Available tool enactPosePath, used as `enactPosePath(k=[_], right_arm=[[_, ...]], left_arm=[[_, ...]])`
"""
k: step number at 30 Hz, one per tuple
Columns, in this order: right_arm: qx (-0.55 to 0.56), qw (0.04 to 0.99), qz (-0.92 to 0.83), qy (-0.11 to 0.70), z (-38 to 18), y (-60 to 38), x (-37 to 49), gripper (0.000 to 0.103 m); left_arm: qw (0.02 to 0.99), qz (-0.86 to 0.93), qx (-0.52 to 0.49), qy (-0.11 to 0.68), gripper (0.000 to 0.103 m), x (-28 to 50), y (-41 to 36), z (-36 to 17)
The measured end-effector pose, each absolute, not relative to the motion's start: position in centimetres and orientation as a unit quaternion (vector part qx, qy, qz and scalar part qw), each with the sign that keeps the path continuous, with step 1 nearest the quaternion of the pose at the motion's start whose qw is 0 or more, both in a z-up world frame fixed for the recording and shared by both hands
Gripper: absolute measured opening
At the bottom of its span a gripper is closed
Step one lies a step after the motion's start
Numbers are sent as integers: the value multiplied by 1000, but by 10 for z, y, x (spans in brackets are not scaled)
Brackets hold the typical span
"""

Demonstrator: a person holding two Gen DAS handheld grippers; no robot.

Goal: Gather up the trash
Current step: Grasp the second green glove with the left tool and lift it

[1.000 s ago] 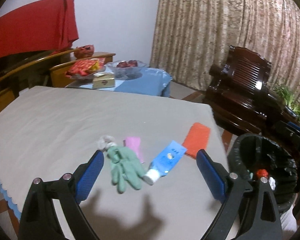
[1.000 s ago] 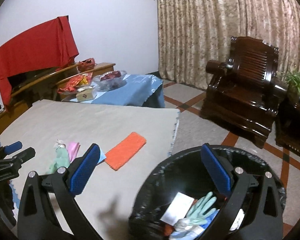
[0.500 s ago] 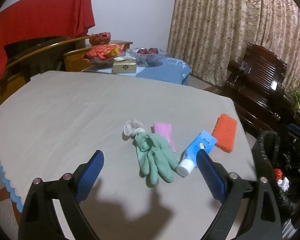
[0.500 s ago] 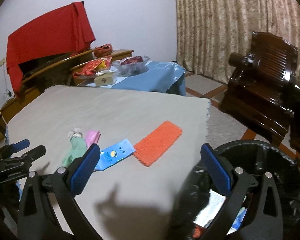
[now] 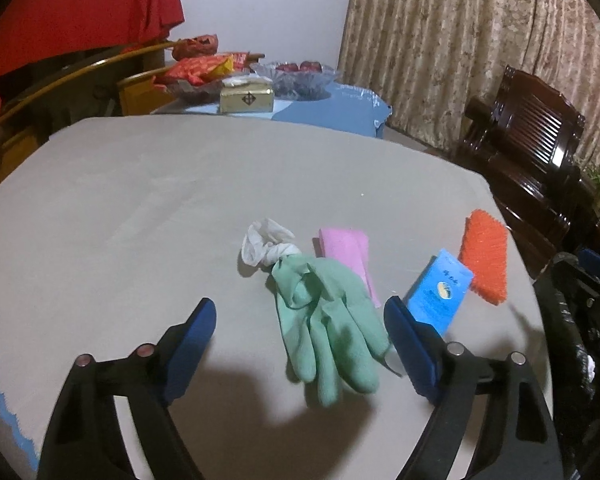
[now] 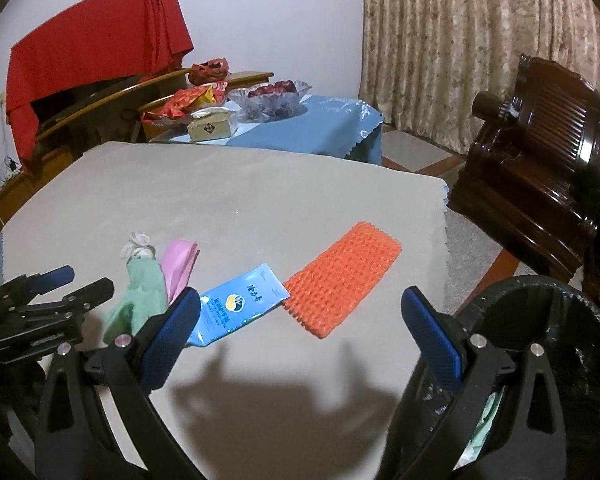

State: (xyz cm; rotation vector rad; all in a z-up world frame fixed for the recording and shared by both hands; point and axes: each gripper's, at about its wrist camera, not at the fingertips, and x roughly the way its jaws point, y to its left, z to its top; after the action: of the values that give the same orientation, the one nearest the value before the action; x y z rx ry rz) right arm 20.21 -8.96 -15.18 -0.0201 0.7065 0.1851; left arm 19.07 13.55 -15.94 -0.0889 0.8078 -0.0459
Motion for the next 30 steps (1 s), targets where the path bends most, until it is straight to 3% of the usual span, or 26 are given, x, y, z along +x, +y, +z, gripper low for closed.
enactPosePath(k=[5, 10, 17, 21, 30], right_arm=[[-17, 934, 85, 345, -156, -87, 216, 98], [-17, 933, 88, 349, -160, -84, 224, 98], [-25, 930, 96, 353, -164, -75, 230, 98], [-24, 929, 98, 356, -165, -72, 234, 98], [-28, 931, 110, 348, -162, -62, 240, 98]], left_arm=[[910, -33, -52, 409, 76, 209, 133, -171], [901, -51, -64, 426, 62, 221, 129, -182], [892, -77, -84, 438, 31, 226, 126, -191], [894, -86, -87, 430, 18, 223, 126, -190], [906, -89, -110, 400, 13, 213, 141, -166]])
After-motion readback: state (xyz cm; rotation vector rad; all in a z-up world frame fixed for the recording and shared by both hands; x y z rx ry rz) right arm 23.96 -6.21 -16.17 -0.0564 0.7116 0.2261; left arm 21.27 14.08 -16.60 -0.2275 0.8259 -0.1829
